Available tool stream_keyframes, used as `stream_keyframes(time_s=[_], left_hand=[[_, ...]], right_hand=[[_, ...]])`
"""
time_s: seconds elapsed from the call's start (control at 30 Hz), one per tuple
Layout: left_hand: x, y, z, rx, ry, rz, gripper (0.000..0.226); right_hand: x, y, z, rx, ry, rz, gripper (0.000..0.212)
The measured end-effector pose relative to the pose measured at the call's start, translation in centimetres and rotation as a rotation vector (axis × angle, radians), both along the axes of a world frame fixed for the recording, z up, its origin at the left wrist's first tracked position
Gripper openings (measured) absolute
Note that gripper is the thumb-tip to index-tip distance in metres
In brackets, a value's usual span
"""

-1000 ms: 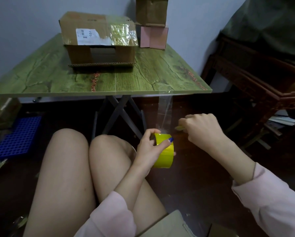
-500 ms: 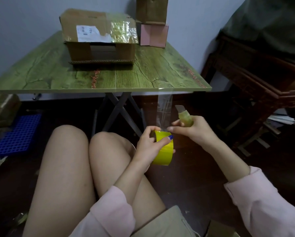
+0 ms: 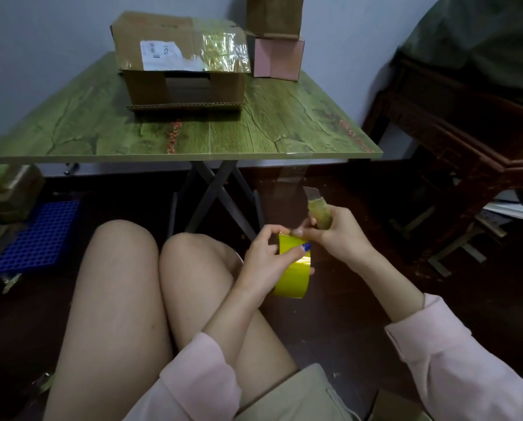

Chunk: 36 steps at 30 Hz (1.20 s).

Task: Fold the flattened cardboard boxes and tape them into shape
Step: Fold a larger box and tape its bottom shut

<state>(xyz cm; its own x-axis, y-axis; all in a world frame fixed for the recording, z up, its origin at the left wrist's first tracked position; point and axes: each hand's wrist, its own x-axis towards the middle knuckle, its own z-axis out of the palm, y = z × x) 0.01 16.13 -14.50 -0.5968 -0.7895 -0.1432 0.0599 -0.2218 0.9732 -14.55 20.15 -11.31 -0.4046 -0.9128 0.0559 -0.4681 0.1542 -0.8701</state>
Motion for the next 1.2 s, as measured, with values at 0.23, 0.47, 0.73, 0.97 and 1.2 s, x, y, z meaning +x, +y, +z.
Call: stream_keyframes(time_s=[0.23, 0.47, 0.73, 0.97, 1.2], left_hand=[[0.6, 0.2, 1.8, -0.071, 0.107, -0.006, 0.037], [1.4, -0.5, 3.8, -0.236, 0.178, -0.021, 0.075], [3.0, -1.9, 3.9, -0.468, 0.076, 0.147, 0.072], [3.5, -2.2, 2.5, -0.459, 0.058, 0.194, 0.031], [4.3, -3.0, 2.6, -0.441, -0.005, 0.246, 0.027]], right_hand=[[0.3, -0.3, 2.2, -0.109, 0.041, -0.004, 0.037], [1.7, -1.2, 6.2, -0.237, 0.178, 0.018, 0.031], [2.0, -4.2, 9.3, -0.324, 0.207, 0.072, 0.032], [3.1, -5.6, 7.6, -0.296, 0.177, 0.1, 0.036], [3.6, -5.7, 7.1, -0.253, 0.155, 0.153, 0.032]])
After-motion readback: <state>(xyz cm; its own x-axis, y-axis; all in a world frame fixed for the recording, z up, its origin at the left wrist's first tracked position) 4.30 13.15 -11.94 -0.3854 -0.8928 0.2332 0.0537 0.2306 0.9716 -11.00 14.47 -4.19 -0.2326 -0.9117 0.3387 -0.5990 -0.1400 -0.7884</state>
